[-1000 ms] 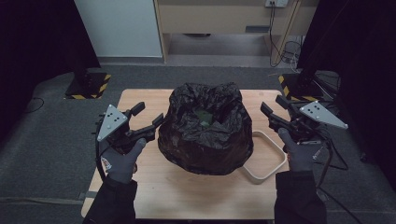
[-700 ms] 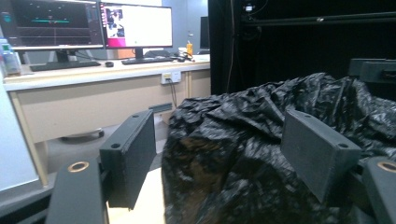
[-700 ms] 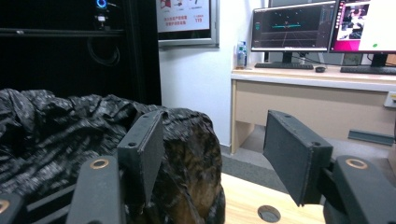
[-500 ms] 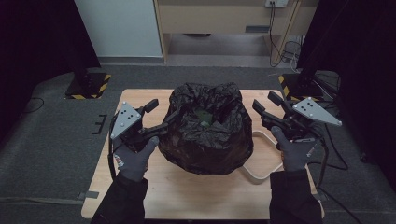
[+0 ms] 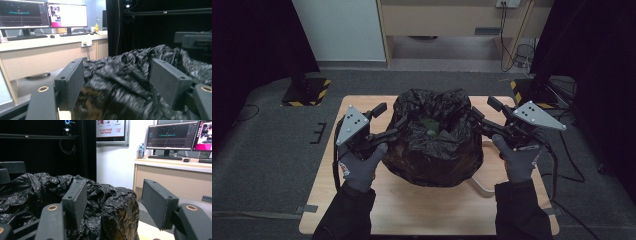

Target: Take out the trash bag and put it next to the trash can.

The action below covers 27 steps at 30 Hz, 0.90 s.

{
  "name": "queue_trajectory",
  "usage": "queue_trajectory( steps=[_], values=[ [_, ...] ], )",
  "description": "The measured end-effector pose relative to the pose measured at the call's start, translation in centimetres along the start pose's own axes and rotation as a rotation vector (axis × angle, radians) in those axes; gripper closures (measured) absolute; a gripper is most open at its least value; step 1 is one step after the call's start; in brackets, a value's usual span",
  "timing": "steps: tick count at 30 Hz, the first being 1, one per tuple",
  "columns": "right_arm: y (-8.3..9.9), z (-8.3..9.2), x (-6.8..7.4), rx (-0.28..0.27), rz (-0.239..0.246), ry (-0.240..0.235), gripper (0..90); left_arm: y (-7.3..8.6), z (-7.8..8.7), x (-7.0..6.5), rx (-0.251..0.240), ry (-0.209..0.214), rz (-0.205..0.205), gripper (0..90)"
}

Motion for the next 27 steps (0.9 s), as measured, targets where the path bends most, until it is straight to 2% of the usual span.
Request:
queue_trajectory(
  steps=[7,12,21,27],
  values=[
    [-0.2,-0.3,0.6,0.012,0.010,-0.022,37.3,-0.6,-1.0,-1.0,0.015,0.008,-0.026,26.9],
    [0.1,-0.8,1.1,0.028,0.022,-0.036,39.4,-0.3,-1.8,-1.2,0.036,0.008,-0.021,27.7],
    [0.6,-1.6,1.8,0.068,0.030,-0.084,48.5,0.7,-2.9,-0.8,0.080,-0.004,0.009,34.4],
    [1.0,-2.1,2.1,0.097,0.051,-0.087,57.5,1.2,-3.1,-0.5,0.102,-0.034,-0.011,40.1]
  ],
)
Point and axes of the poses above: each handheld gripper's, and its own axes: z roughly backward along the jaws, y roughly out of its underside, x roughly to its left, the point moved 5 cm from there along -z, roughly forward along the jaws, and after that the axes turned 14 degrees about x, right-handed, at the moved point
